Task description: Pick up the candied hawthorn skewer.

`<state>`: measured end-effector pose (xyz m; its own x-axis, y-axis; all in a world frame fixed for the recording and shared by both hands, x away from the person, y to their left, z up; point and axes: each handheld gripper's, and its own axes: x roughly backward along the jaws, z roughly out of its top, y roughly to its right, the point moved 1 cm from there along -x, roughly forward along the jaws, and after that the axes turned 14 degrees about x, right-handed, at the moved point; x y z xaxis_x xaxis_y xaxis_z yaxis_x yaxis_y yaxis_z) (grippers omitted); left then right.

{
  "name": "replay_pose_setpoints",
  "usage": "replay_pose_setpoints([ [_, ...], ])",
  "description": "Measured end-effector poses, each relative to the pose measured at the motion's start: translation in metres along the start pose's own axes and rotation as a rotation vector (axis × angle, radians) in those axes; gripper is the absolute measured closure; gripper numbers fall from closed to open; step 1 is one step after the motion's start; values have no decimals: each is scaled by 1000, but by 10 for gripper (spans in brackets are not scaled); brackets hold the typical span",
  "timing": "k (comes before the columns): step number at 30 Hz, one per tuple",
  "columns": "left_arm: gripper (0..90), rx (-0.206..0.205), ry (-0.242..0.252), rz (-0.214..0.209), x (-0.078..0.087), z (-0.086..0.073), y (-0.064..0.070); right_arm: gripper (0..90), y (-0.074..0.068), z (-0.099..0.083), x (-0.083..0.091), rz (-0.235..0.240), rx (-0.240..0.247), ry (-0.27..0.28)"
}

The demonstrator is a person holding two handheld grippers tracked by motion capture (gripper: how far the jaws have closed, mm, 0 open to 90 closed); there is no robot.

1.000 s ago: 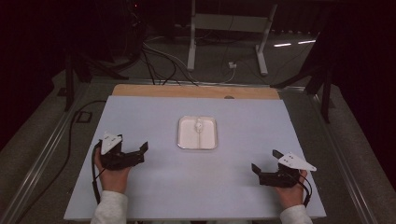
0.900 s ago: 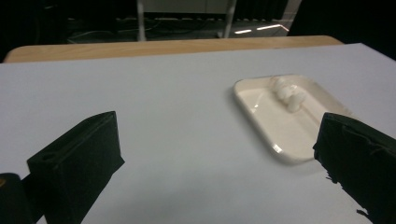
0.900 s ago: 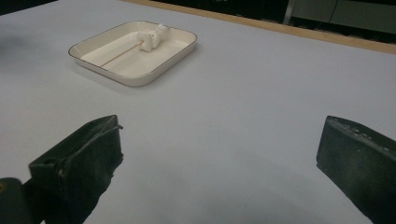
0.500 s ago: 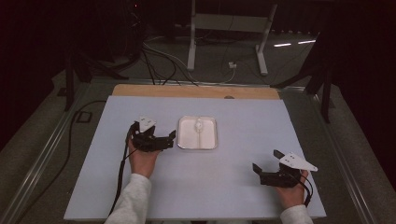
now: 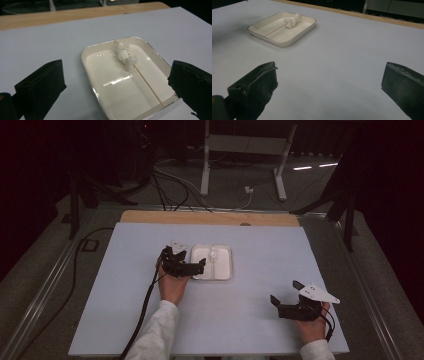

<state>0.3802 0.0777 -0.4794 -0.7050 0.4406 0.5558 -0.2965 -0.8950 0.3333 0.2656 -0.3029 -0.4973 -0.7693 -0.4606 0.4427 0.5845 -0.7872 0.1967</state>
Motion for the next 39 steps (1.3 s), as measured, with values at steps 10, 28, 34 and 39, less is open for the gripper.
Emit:
replay_pose_setpoints([
  [10,15,23,-74,-10,-25,-9,8,2,0,0,0,2,-3,-5],
  [28,353,73,-280,-87,-57,-26,28,2,3,-2,1,-7,-17,-3],
  [34,575,69,-321,-152,-59,-28,32,2,4,-3,2,-11,-21,-5],
  [39,777,79,-355,-172,-60,-29,34,2,3,-2,1,-11,-15,-10],
])
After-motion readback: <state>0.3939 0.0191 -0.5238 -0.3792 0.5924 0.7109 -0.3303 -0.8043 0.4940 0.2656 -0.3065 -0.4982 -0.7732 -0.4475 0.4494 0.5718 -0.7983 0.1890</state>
